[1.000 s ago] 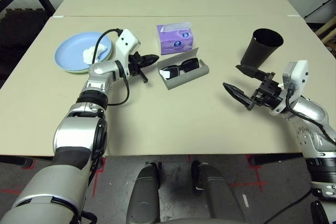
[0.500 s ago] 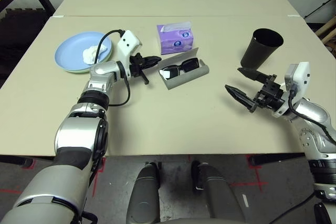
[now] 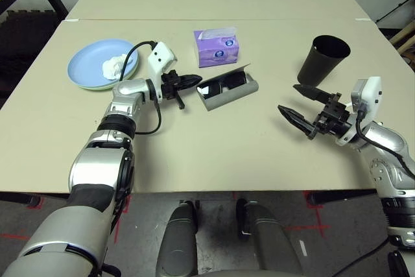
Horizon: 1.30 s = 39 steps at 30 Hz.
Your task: Organize and tidy the items on the table.
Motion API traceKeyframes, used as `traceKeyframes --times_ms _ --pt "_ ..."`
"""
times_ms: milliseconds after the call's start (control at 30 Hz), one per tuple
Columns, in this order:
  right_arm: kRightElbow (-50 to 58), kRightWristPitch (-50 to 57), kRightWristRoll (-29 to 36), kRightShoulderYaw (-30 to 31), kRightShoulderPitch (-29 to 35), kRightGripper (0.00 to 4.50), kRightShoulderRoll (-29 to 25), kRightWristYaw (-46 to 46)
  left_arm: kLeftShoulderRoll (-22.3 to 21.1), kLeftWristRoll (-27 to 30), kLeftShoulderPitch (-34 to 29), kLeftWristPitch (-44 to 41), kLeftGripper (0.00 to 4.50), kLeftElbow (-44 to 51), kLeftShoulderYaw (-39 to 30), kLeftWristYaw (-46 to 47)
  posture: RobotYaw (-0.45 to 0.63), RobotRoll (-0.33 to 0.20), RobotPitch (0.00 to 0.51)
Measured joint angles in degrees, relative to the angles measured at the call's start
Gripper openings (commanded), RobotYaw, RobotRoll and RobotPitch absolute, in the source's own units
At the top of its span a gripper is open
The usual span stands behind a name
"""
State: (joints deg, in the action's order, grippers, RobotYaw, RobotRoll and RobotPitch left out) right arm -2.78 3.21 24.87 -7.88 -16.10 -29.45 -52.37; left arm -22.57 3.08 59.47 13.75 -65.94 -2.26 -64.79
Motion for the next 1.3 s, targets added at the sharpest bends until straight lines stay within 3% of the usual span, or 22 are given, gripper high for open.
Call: traceKeyframes --times_ms 700,1300 --pt "0.01 0.0 -0.04 0.32 -0.92 4.5 0.26 0.02 1.57 5.07 -5.22 -8.18 0.03 13.35 0.18 -7.79 0.04 0.0 0.22" --pt "0.1 -0.01 -0.04 0.32 -1.2 4.5 0.25 0.04 -0.13 2.81 -6.65 -9.66 0.03 13.32 3.97 -6.91 0.03 0.0 0.218"
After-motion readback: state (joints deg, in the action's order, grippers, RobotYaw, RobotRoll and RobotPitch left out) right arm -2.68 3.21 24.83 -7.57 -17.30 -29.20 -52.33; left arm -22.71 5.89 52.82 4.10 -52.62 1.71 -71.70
